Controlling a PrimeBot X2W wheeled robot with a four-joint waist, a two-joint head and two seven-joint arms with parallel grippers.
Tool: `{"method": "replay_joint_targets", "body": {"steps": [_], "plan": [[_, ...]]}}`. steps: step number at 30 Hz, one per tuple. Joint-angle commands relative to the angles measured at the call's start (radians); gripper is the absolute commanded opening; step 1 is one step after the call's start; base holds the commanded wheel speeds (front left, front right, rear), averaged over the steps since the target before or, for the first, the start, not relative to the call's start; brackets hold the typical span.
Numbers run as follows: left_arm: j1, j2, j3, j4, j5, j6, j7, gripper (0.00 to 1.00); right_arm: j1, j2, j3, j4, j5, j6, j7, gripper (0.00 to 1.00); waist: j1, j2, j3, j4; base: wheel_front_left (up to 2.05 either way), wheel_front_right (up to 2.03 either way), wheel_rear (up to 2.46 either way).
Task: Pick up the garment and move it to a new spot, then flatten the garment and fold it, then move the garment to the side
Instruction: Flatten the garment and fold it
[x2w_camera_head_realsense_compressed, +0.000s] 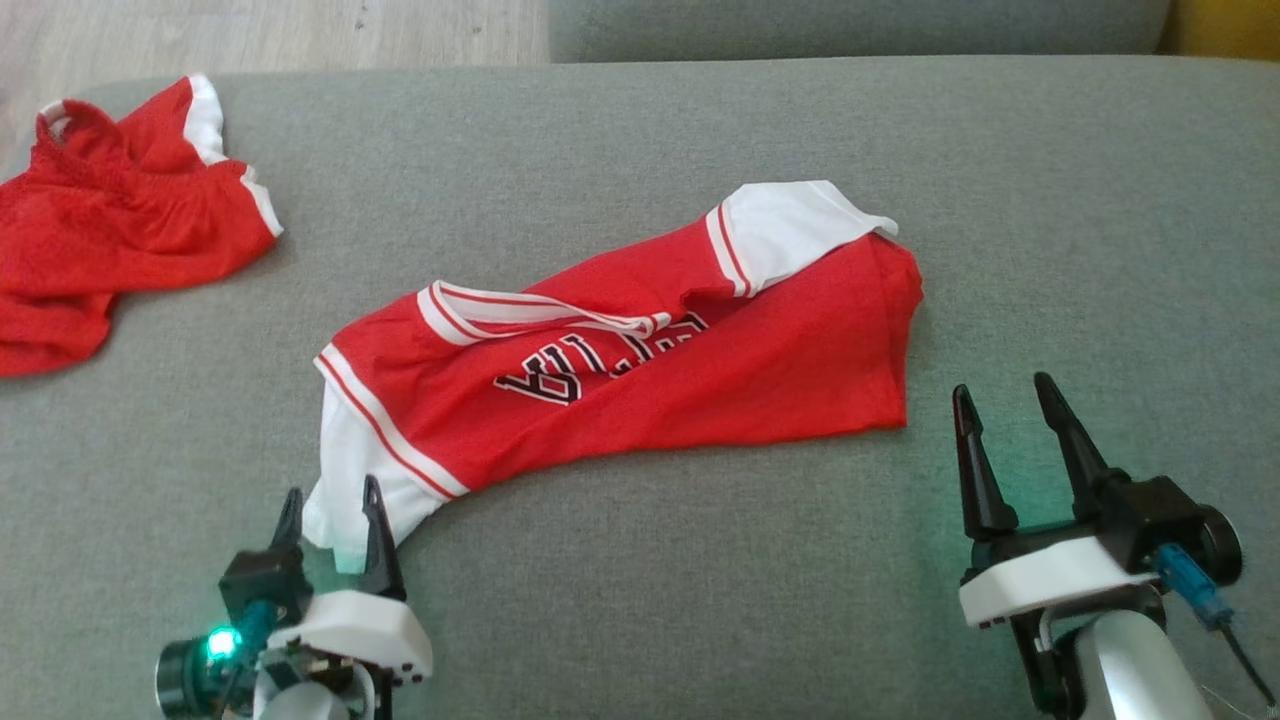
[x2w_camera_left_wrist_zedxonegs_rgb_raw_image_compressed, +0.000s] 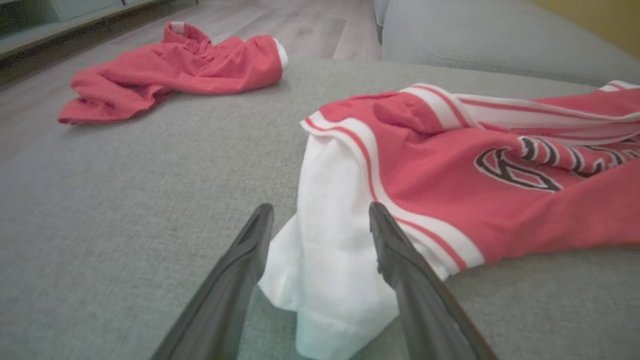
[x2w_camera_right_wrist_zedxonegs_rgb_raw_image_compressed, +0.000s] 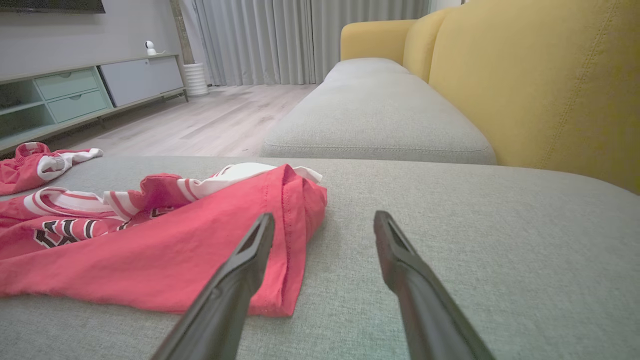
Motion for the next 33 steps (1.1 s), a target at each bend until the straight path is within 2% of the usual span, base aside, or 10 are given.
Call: {"method": "replay_joint_targets", "body": {"steps": [1,8,15,18,19,21,23,24,33], "plan": [[-0.035,0.027,0.035,-0.044,0.010,0.007,-0.018,1.00,-0.019,-0.004,0.020,-0.027,0.001,-0.001,-0.011,1.00,0.0000,0.0000,-0.005,-0.004,0.00,0.00,0.00],[-0.126,0.044,-0.003,-0.086,0.044,-0.009,0.026,1.00,-0.029,-0.004,0.028,-0.033,0.001,-0.001,-0.011,1.00,0.0000,0.0000,0.009,-0.030,0.00,0.00,0.00],[-0.266,0.075,-0.012,0.024,0.073,-0.006,0.102,1.00,-0.048,-0.004,0.031,-0.044,-0.009,-0.001,-0.011,1.00,0.0000,0.0000,0.064,-0.070,0.00,0.00,0.00],[-0.297,0.074,-0.018,0.070,0.066,-0.022,0.128,1.00,-0.053,-0.004,0.025,-0.046,-0.011,-0.001,-0.011,1.00,0.0000,0.0000,0.085,-0.079,0.00,0.00,0.00],[-0.305,0.066,-0.024,0.089,0.057,-0.034,0.138,0.64,-0.055,-0.004,0.022,-0.047,-0.011,-0.001,-0.011,1.00,0.0000,0.0000,0.093,-0.081,0.00,0.00,0.00],[-0.307,0.059,-0.030,0.105,0.051,-0.041,0.143,0.35,-0.056,-0.004,0.020,-0.048,-0.012,-0.001,-0.011,1.00,0.0000,0.0000,0.098,-0.082,0.00,0.00,0.00],[-0.309,0.054,-0.031,0.117,0.048,-0.043,0.137,0.16,-0.058,-0.004,0.020,-0.049,-0.010,-0.001,-0.011,1.00,0.0000,0.0000,0.101,-0.084,0.00,0.00,0.00],[-0.310,0.053,-0.031,0.122,0.047,-0.043,0.131,0.00,-0.059,-0.004,0.021,-0.049,-0.009,-0.001,-0.011,1.00,0.0000,0.0000,0.103,-0.085,0.00,0.00,0.00],[-0.367,0.010,-0.039,0.123,0.047,-0.047,0.066,0.00,-0.073,-0.004,0.033,-0.052,-0.002,-0.001,-0.011,1.00,0.0000,0.0000,0.120,-0.101,0.00,0.00,0.00]]}}
